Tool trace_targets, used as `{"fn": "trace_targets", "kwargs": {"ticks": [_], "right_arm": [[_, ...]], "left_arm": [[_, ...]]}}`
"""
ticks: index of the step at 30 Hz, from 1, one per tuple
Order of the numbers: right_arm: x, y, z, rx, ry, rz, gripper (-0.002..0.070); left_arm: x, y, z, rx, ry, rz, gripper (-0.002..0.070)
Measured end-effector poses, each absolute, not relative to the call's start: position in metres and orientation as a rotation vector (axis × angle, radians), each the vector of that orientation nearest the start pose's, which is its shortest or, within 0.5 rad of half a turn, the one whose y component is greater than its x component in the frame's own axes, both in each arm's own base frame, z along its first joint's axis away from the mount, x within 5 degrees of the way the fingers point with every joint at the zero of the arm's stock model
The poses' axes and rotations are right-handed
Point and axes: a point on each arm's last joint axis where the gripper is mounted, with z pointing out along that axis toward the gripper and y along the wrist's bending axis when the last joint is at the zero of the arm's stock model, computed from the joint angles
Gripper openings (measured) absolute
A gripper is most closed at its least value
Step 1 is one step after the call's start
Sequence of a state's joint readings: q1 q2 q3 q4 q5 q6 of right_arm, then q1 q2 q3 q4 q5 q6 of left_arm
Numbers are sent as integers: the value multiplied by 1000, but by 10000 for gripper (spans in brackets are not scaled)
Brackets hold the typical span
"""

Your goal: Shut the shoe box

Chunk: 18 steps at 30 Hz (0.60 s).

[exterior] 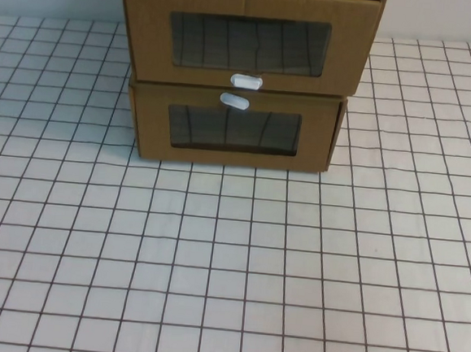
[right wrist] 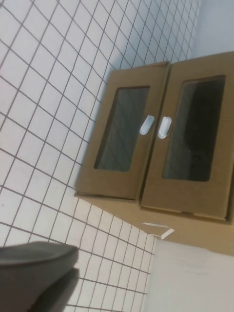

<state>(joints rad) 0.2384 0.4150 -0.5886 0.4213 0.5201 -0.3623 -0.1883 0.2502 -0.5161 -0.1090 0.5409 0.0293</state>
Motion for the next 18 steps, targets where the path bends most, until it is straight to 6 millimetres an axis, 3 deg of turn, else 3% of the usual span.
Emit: {"fn": "trace_targets", "kwargs": {"ticks": [6, 18], "right_arm": [[76, 38, 328, -339, 1795, 384, -13], [74, 40, 323, -364, 1846, 404, -13]], "left_arm": [[54, -15, 293, 137, 1744, -234, -5], [55, -15, 292, 136, 1741, -234, -5]]}}
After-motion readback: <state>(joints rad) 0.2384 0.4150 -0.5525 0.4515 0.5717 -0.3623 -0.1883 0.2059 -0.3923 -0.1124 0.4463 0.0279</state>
